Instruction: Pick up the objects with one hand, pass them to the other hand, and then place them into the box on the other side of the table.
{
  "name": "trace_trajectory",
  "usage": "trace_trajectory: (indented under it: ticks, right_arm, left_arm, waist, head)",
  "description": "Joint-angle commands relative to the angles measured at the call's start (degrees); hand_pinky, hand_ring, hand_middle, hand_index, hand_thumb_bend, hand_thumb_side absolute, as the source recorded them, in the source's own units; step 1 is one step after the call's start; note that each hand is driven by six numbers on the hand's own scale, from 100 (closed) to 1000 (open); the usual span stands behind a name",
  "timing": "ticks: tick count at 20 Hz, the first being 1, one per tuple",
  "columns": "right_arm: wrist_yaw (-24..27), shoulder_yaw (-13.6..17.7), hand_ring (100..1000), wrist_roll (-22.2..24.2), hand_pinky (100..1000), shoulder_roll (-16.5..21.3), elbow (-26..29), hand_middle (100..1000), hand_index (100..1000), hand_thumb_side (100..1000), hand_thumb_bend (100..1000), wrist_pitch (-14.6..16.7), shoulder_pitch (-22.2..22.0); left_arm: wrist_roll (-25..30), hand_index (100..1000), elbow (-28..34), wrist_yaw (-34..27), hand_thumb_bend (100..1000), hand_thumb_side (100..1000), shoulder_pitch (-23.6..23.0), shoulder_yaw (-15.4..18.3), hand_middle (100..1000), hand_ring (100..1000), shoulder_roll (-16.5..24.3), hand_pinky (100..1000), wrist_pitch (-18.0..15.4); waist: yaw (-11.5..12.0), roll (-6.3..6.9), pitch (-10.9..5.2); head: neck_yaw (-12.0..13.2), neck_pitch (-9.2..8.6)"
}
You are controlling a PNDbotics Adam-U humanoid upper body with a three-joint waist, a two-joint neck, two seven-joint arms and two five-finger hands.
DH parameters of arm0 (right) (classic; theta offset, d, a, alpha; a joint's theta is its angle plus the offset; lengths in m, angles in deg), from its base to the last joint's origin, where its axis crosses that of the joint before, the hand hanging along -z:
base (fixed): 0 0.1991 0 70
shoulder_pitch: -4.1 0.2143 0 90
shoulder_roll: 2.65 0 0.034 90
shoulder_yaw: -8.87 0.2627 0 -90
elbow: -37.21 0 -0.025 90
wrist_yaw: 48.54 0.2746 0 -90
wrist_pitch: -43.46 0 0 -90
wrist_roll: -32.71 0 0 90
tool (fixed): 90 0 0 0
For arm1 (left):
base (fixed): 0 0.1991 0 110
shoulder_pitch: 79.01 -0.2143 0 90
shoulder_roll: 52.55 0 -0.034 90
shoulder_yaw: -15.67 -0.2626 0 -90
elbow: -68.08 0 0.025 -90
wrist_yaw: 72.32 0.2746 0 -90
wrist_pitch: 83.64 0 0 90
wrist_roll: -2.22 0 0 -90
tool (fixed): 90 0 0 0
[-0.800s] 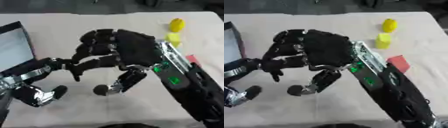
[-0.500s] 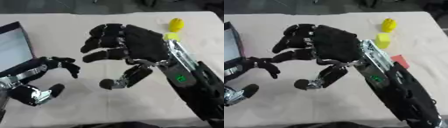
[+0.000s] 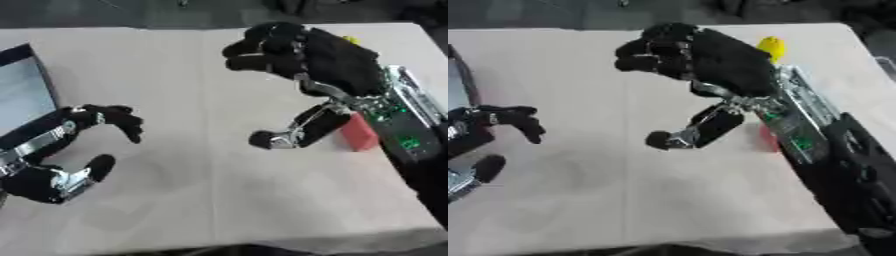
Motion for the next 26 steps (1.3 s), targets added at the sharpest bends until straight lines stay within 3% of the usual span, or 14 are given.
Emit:
trace_trajectory:
  ticks: [1,6,11,12,13,14,21,26]
  right_arm:
    - [3.2,2.0,848,2.6,891,6.1,-4.0,870,977,526,464,-2.4,-0.1]
    - [8.1,5.6,851,7.5,895,13.1,-10.4,870,980,524,477,-4.8,-1.6]
    - [16.4,9.5,841,15.6,902,16.2,-15.9,865,988,528,487,-8.2,-2.8]
    - [17.4,10.0,841,16.7,902,16.3,-16.9,861,989,431,455,-8.7,-2.9]
    - [18.1,10.5,841,17.8,902,16.4,-18.2,863,989,527,495,-9.3,-2.9]
    - [18.4,10.8,842,18.9,903,16.5,-19.4,864,988,528,498,-9.7,-2.9]
    - [16.6,11.4,853,23.9,900,16.2,-26.6,857,981,497,514,-9.4,-2.3]
    - [9.9,10.9,884,25.9,888,15.8,-29.0,874,967,437,518,-7.3,-1.1]
  left_arm:
    - [-0.3,901,0.9,0.2,100,694,-0.1,1.0,648,782,0.0,1000,0.2]
    - [-0.2,902,0.6,0.2,100,695,-0.3,1.2,647,782,-0.7,1000,0.5]
    - [0.0,901,0.4,0.4,100,698,-0.6,1.4,647,782,-0.8,1000,0.5]
    - [-0.1,902,0.3,0.5,100,698,-0.7,1.6,646,783,-0.9,1000,0.5]
    - [-0.2,901,0.3,0.6,100,698,-0.7,1.7,646,783,-0.9,1000,0.5]
    - [-0.3,901,0.3,0.6,100,698,-0.8,1.8,646,783,-0.9,1000,0.5]
    - [0.0,901,0.0,0.6,100,705,-1.0,1.9,646,783,-1.1,1000,0.5]
    - [0.3,902,0.0,0.2,100,703,-0.9,1.9,646,784,-1.2,1000,0.5]
  waist:
    - [-0.3,-0.02,-1.31]
    - [-0.3,-0.32,-1.46]
    - [-0.2,-0.48,-1.44]
    - [-0.2,-0.49,-1.42]
    - [-0.3,-0.48,-1.41]
    - [-0.2,-0.5,-1.41]
    - [-0.4,-0.52,-1.43]
    - [-0.5,-0.46,-1.44]
  head:
    - [0.1,-0.13]
    - [0.4,-0.13]
    - [0.3,-0.13]
    - [0.4,-0.13]
    - [0.6,-0.13]
    - [0.8,-0.13]
    - [1.0,-0.13]
    - [0.9,-0.13]
